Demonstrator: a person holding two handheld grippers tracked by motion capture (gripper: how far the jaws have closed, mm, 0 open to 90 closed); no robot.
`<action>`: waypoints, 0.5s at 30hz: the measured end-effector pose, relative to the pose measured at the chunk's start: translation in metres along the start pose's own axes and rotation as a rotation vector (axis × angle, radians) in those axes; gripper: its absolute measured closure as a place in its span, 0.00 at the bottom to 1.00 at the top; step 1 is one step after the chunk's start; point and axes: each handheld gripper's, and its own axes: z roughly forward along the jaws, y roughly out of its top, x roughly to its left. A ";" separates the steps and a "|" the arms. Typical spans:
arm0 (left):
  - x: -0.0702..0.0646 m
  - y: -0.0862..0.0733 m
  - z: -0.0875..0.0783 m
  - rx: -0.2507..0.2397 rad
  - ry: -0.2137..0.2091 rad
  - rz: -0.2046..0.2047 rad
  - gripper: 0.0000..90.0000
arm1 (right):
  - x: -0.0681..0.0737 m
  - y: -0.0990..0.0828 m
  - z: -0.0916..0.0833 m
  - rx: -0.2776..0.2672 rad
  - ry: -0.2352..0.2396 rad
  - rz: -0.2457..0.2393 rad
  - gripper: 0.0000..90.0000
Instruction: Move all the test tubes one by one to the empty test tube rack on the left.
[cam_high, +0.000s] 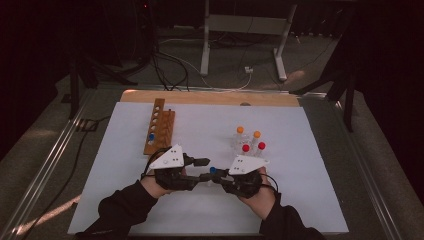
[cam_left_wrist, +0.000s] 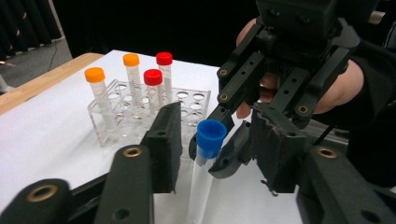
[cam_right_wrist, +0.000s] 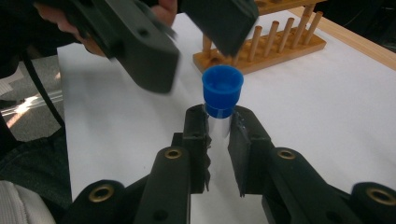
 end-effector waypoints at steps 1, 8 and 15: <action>0.000 0.000 0.002 0.004 0.003 0.000 0.64 | 0.000 0.000 0.000 -0.001 0.001 0.001 0.85; -0.001 -0.001 0.009 0.020 -0.002 0.018 0.76 | 0.001 0.001 0.000 -0.002 0.003 -0.002 0.85; 0.000 -0.001 0.011 0.017 0.023 0.025 0.85 | 0.000 0.000 0.000 -0.002 0.001 0.003 0.85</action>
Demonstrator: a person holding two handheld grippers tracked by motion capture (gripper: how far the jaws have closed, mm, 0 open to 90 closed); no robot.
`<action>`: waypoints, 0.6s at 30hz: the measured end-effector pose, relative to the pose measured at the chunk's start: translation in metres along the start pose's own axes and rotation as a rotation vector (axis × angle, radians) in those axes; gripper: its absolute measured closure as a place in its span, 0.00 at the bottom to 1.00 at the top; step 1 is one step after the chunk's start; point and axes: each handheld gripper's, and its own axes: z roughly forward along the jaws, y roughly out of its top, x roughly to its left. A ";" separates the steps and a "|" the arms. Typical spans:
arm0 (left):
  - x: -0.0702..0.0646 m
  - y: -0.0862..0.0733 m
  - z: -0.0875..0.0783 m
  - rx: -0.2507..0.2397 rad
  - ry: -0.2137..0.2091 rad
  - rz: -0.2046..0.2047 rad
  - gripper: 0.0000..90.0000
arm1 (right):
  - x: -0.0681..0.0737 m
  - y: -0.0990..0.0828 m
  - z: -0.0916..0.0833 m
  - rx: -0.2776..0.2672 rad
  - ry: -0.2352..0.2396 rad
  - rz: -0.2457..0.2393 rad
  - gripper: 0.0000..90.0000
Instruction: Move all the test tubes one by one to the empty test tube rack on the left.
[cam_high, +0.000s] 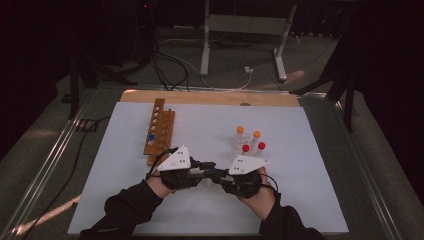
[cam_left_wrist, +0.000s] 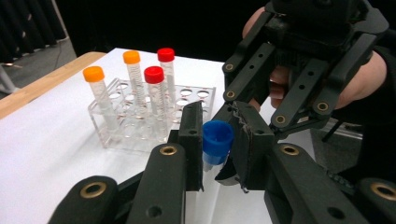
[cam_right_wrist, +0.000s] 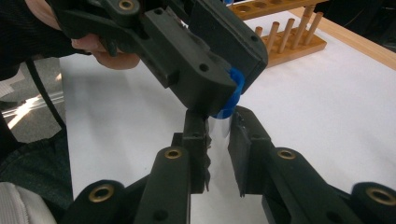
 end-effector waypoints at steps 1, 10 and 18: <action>0.000 0.000 0.000 0.002 0.001 0.002 0.85 | 0.000 0.000 0.000 -0.002 0.001 0.004 0.85; 0.007 0.007 -0.012 -0.032 0.024 -0.013 0.86 | -0.002 0.000 -0.007 -0.049 -0.011 0.038 0.58; 0.021 0.016 -0.031 -0.049 0.080 -0.012 0.86 | -0.006 0.004 -0.018 -0.099 -0.053 0.091 0.18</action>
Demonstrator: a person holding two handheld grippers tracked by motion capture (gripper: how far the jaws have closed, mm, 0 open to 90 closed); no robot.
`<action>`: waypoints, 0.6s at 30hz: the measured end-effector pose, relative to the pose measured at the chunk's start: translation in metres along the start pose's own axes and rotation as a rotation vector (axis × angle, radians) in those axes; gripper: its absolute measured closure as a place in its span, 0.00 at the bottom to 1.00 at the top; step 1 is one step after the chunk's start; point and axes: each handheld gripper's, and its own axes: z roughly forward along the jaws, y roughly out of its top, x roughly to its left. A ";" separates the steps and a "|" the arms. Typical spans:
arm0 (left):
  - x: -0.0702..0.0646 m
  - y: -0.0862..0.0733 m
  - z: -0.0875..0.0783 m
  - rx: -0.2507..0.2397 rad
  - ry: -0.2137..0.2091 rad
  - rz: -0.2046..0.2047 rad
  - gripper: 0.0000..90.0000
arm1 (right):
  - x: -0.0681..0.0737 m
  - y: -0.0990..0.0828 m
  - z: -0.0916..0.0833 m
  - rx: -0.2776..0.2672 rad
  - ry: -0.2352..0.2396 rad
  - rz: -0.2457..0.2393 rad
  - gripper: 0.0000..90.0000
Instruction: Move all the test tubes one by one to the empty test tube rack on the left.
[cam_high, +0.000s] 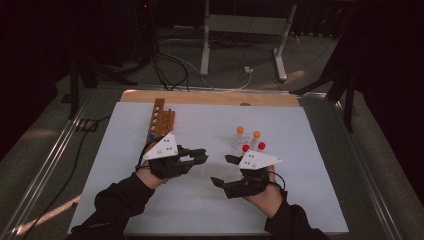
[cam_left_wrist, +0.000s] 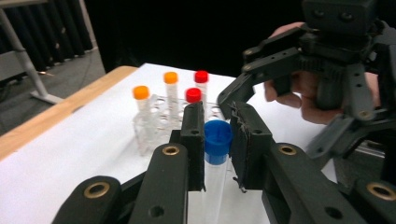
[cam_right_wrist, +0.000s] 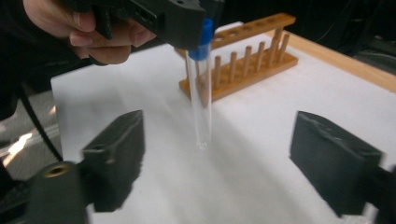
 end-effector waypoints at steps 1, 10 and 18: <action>0.002 0.001 -0.002 -0.005 0.009 -0.002 0.86 | -0.001 0.000 -0.001 -0.008 0.000 0.007 0.17; 0.022 0.012 -0.018 -0.026 0.079 -0.005 0.86 | -0.004 0.001 -0.012 -0.095 0.000 -0.012 0.05; 0.041 0.019 -0.031 -0.038 0.140 -0.012 0.86 | -0.009 0.003 -0.017 -0.089 -0.017 0.011 0.06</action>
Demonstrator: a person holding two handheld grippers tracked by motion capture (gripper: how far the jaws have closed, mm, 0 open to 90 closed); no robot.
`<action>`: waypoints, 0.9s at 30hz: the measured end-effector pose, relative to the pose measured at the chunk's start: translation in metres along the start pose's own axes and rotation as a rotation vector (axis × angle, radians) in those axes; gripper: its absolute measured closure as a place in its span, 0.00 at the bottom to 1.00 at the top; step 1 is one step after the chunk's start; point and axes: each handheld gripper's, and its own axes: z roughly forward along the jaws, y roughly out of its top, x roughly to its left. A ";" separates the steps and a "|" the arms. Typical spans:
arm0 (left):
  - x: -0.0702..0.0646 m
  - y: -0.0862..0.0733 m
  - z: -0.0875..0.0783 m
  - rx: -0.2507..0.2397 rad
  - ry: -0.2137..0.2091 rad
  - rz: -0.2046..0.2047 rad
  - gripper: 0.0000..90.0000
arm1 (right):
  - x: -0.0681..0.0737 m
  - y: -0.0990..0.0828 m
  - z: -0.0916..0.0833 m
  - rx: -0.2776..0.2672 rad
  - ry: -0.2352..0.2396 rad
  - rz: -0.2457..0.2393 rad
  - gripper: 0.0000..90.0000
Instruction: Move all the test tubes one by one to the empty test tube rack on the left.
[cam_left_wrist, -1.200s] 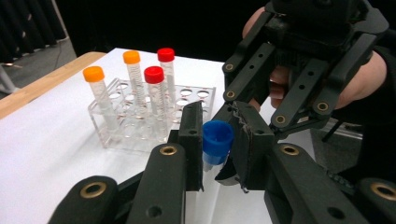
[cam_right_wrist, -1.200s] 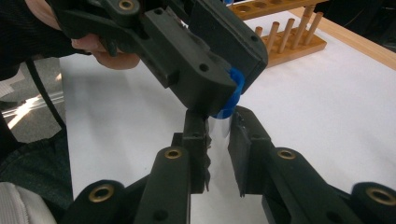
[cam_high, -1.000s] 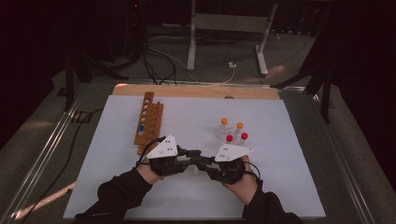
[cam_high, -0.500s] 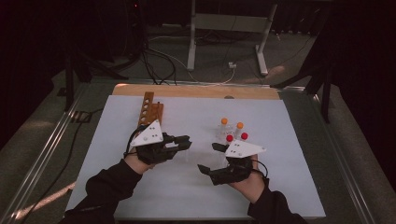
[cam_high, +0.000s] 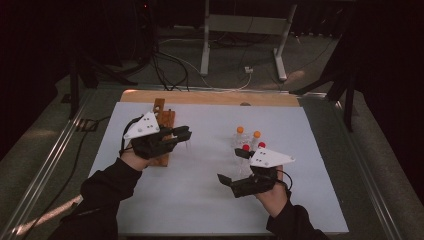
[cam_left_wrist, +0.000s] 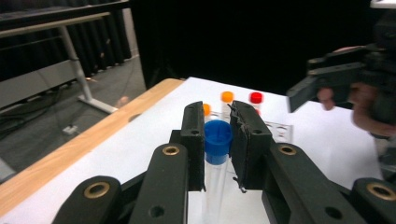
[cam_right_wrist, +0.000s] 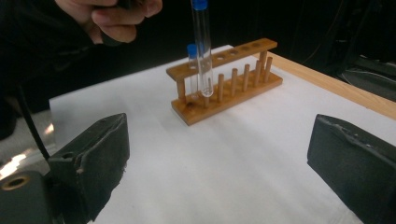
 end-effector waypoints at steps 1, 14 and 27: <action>0.003 0.000 -0.001 -0.001 0.007 -0.006 0.86 | 0.000 0.000 -0.001 -0.009 0.004 0.006 0.06; 0.039 0.000 -0.023 -0.007 0.127 -0.039 0.86 | 0.003 0.003 -0.007 -0.044 -0.009 -0.022 0.01; 0.071 -0.013 -0.042 0.010 0.236 -0.070 0.86 | 0.004 0.002 -0.007 -0.044 -0.022 -0.052 0.01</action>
